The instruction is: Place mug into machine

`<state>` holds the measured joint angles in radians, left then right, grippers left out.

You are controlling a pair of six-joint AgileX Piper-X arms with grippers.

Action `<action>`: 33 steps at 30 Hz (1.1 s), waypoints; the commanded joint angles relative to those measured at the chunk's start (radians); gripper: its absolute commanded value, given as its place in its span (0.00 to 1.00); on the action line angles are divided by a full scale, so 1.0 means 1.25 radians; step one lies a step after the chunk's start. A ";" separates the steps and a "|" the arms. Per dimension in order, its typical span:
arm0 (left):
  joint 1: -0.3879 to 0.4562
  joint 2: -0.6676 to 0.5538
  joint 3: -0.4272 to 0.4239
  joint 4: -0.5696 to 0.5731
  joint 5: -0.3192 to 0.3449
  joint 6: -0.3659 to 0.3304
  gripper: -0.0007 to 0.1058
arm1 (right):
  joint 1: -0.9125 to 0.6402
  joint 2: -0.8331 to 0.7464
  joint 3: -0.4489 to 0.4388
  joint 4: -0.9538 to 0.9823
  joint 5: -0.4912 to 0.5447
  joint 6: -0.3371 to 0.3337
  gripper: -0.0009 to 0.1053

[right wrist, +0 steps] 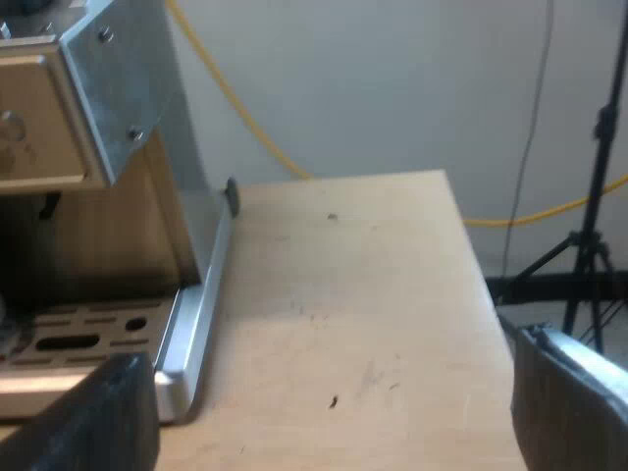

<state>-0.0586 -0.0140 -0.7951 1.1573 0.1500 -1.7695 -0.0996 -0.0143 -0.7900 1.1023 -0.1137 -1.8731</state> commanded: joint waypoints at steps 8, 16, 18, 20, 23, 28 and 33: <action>-0.001 -0.112 0.106 -0.003 -0.019 0.001 0.60 | -0.001 -0.032 0.076 0.002 -0.022 -0.008 0.95; -0.001 -0.111 0.187 -0.003 -0.019 0.001 0.60 | -0.001 -0.032 0.147 0.033 -0.022 -0.008 0.95; -0.001 -0.111 0.194 -0.003 -0.015 0.001 0.60 | -0.001 -0.031 0.160 0.040 -0.022 -0.008 0.95; -0.001 -0.111 0.194 -0.003 -0.015 0.001 0.60 | -0.001 -0.031 0.171 0.046 -0.022 -0.008 0.95; -0.001 -0.111 0.194 -0.004 -0.015 0.001 0.60 | -0.001 -0.031 0.174 0.039 -0.022 -0.008 0.95; -0.001 -0.111 0.194 -0.046 -0.015 0.001 0.60 | -0.001 -0.031 0.174 0.034 -0.022 -0.012 0.95; -0.001 -0.110 0.209 -0.078 -0.017 0.001 0.60 | -0.001 -0.031 0.178 0.019 -0.022 -0.013 0.95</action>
<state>-0.0586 -0.0123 -0.5357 1.0749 0.1396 -1.7695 -0.0996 -0.0126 -0.5648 1.1405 -0.1308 -1.8758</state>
